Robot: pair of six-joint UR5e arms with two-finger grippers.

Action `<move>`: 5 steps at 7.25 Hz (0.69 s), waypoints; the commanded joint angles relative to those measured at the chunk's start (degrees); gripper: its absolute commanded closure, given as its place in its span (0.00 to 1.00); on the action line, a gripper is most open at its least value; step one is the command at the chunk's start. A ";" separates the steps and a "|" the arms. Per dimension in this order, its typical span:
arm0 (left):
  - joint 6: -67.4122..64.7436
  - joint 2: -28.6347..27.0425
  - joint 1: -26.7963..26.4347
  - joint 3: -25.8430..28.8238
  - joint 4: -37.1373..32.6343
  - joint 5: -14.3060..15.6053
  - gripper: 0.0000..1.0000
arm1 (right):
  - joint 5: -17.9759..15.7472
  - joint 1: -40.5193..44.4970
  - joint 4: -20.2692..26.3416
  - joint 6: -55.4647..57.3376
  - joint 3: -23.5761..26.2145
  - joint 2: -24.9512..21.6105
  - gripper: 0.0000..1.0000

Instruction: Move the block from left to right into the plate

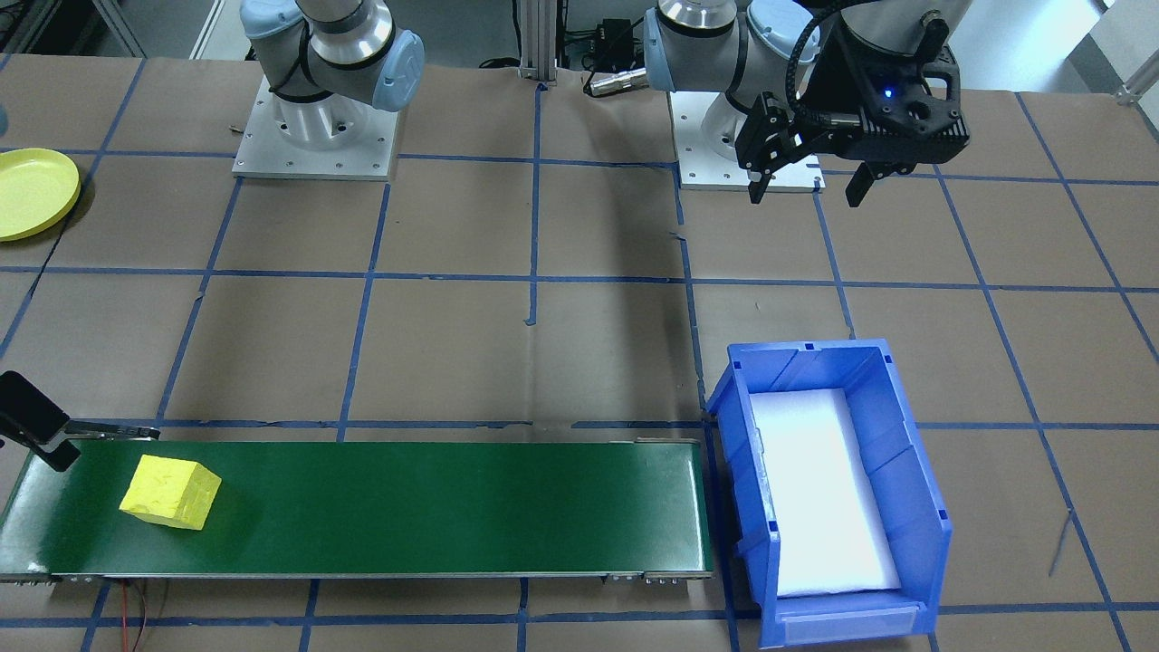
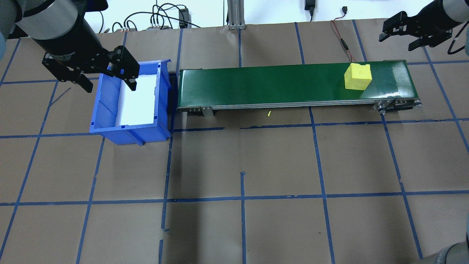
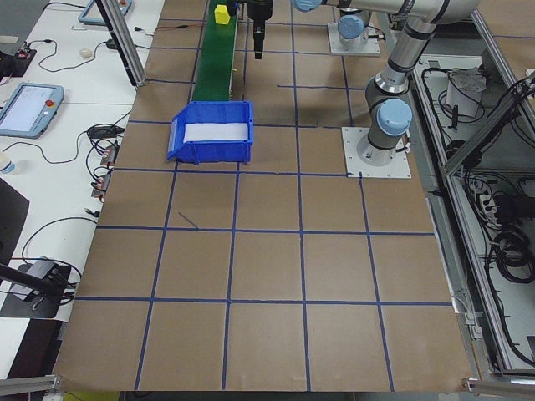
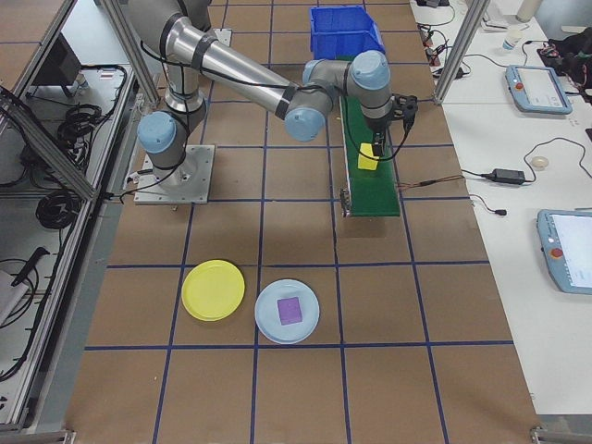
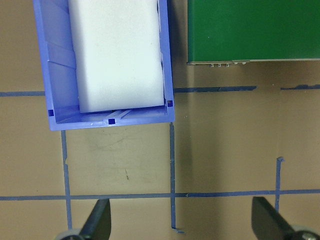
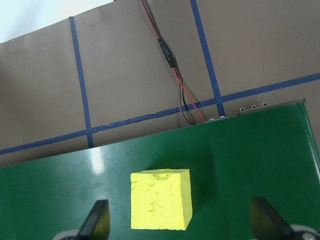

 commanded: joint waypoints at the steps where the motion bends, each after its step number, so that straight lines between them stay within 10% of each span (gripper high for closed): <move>1: 0.09 0.00 0.09 0.00 -0.06 0.59 0.00 | 0.04 -0.09 -0.84 -2.81 -0.31 1.73 0.01; 5: 0.09 0.00 0.09 0.00 -0.06 0.59 0.00 | 0.57 -1.40 -4.17 -7.29 -4.35 11.21 0.06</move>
